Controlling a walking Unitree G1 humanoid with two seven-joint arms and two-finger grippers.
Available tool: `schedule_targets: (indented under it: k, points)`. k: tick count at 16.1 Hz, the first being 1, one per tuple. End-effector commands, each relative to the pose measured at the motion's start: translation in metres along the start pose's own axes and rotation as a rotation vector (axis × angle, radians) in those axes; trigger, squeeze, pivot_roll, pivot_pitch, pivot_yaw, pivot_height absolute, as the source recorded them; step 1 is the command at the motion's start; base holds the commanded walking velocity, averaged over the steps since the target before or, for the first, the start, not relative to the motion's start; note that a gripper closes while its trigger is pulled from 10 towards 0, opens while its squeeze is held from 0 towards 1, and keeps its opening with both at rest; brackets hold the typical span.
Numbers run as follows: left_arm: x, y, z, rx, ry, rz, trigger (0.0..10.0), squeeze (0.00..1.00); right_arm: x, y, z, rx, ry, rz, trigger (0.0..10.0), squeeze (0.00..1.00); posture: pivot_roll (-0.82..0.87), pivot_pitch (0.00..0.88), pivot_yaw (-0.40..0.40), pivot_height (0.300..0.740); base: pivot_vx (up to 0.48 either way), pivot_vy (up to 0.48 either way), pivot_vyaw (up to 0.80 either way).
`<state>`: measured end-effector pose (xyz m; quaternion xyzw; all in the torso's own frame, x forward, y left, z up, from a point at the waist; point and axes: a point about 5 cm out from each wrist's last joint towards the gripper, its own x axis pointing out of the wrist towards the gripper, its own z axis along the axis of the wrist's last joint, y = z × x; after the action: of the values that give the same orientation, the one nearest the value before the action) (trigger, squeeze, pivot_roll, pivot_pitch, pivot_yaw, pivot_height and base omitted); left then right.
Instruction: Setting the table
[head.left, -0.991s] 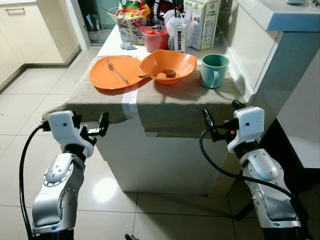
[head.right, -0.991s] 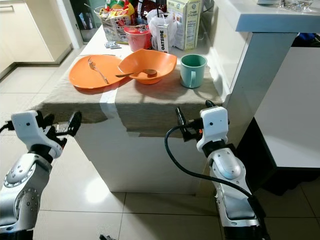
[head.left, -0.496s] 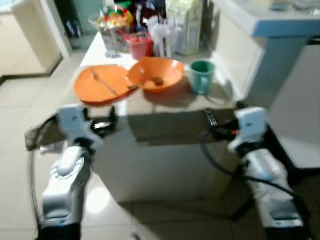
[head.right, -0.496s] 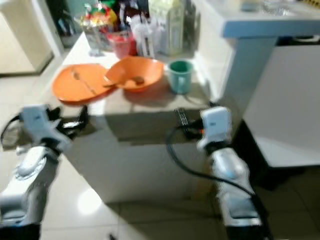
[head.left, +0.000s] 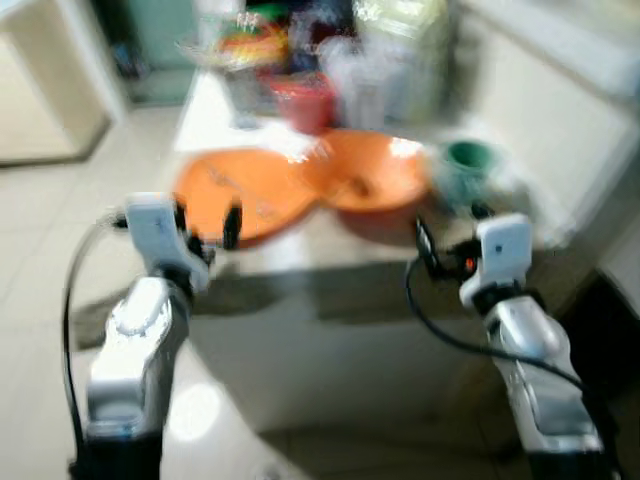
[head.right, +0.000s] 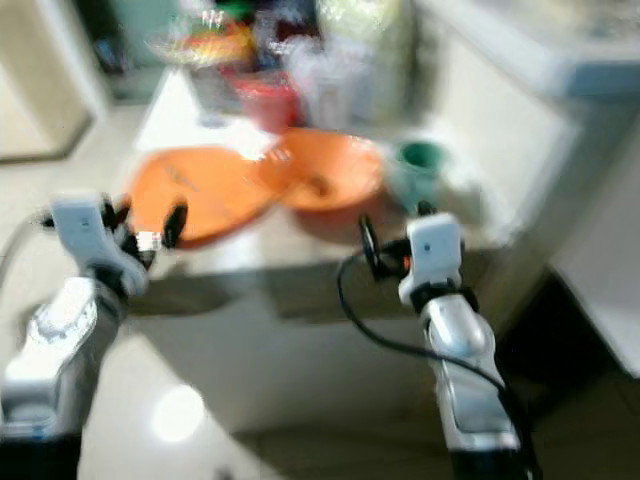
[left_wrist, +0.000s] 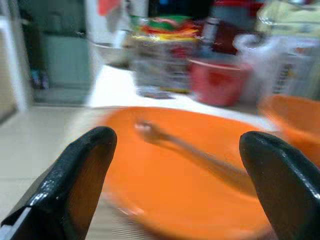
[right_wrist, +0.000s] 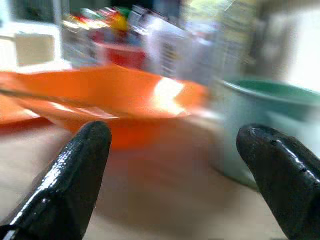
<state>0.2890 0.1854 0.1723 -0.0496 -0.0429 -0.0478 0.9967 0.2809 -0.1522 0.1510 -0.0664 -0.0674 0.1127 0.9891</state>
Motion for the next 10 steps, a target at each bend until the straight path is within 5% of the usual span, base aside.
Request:
schedule_targets:
  k: [1,6,10]
  points:
    - [0.000,0.003,0.000,0.013,0.022,-0.004,10.0,0.00,0.000,0.006,0.001,0.007,-0.005,0.021,10.0,0.00,-0.16,0.010,0.081,0.740,0.000,0.000,0.00]
    - [0.039,0.032,0.030,0.026,0.089,-0.014,10.0,0.00,-0.008,0.006,0.008,0.011,-0.021,0.017,10.0,0.00,-0.18,0.027,0.108,0.740,0.000,0.000,0.00]
    - [0.070,0.039,0.027,-0.054,0.186,-0.047,10.0,0.00,-0.015,0.001,0.011,0.000,-0.020,-0.015,10.0,0.00,-0.23,0.047,0.127,0.740,0.000,0.000,0.00]
